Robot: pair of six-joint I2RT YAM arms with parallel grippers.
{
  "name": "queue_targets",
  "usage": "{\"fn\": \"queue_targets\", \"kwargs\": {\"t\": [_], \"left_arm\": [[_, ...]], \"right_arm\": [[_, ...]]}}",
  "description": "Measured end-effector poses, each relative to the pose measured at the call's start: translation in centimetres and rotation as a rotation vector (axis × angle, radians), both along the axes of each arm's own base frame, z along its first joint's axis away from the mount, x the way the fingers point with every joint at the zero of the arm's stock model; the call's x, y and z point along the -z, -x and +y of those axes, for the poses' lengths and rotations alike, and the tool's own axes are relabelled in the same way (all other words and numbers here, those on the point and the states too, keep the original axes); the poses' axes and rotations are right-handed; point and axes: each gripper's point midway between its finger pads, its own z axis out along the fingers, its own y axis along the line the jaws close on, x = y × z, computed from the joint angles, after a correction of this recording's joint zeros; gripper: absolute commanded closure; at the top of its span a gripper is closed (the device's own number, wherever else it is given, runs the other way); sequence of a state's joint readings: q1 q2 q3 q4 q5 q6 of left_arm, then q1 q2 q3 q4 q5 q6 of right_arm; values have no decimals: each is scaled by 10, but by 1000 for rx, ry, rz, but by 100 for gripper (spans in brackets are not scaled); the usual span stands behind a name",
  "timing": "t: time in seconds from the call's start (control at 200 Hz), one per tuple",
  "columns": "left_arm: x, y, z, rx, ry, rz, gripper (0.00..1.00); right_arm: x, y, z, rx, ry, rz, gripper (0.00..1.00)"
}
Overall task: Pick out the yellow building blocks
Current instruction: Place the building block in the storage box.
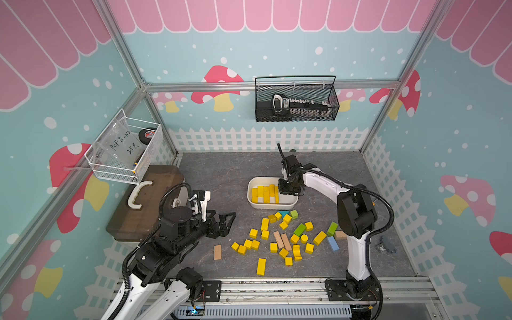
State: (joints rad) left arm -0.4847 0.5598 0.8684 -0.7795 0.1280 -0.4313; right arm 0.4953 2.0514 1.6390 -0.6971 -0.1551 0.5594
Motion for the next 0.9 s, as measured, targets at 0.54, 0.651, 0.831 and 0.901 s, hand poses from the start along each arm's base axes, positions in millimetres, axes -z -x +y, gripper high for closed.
{"fn": "queue_targets", "kwargs": {"t": [0.54, 0.651, 0.831, 0.901], "left_arm": [[0, 0, 0, 0, 1, -1, 1], [0, 0, 0, 0, 0, -1, 1], [0, 0, 0, 0, 0, -1, 1], [0, 0, 0, 0, 0, 0, 1]], "right_arm": [[12, 48, 17, -167, -89, 151, 94], [18, 50, 23, -178, -100, 166, 94], [31, 49, 24, -172, -91, 184, 93], [34, 47, 24, -163, -83, 186, 93]]}}
